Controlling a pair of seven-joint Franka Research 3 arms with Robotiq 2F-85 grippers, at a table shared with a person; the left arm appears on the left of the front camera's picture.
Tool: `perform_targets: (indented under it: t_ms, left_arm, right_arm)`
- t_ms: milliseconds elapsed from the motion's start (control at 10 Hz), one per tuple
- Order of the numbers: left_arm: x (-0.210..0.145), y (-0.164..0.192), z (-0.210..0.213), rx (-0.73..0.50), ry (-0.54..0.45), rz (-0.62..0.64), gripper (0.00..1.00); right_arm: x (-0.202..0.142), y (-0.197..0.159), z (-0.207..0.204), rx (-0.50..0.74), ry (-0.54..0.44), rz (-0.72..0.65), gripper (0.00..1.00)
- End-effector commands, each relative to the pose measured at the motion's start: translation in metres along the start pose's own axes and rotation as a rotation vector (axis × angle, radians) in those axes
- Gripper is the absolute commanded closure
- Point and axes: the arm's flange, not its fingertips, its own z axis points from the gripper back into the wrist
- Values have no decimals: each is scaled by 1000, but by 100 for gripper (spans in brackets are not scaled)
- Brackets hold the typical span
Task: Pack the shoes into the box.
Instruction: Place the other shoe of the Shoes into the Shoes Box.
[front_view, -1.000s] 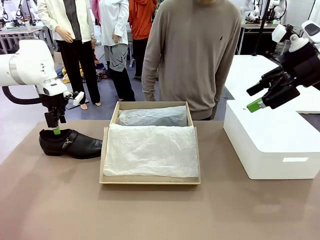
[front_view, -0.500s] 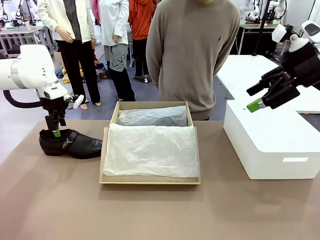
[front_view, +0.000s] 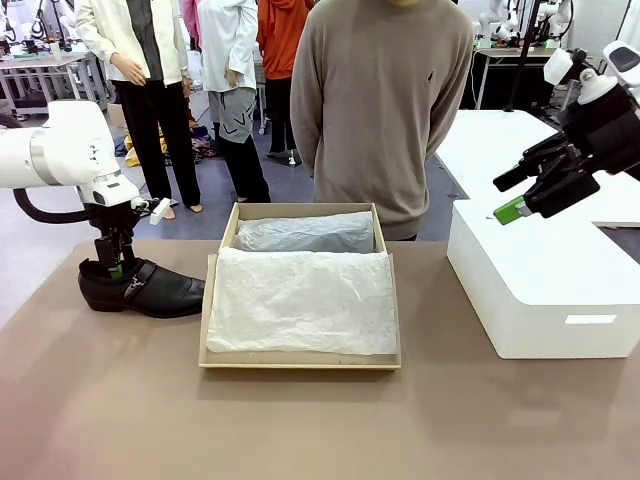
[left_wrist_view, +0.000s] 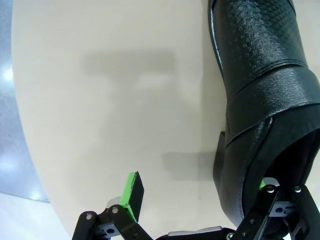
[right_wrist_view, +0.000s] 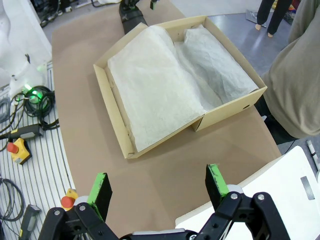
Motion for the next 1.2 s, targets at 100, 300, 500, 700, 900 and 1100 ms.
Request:
perform_targets:
  t_ms: [100, 300, 500, 700, 900, 1100]
  left_arm:
    - [-1, 8, -1, -21, 12, 15, 0]
    - [0, 8, -2, -47, 10, 2, 25]
    - [-1, 7, -2, -55, 7, 7, 65]
    - [-2, 6, -1, -56, 8, 8, 100]
    - [-2, 5, -1, -48, 11, 7, 100]
    - [-2, 3, 2, -25, 21, 11, 100]
  right_arm:
    - [0, -4, -1, 12, -30, 24, 0]
    - [0, -4, -1, 12, -30, 24, 0]
    - [0, -4, -1, 12, -30, 24, 0]
    - [0, -4, -1, 12, -30, 24, 0]
    - [0, -4, -1, 12, -30, 24, 0]
    - [0, -4, -1, 12, -30, 24, 0]
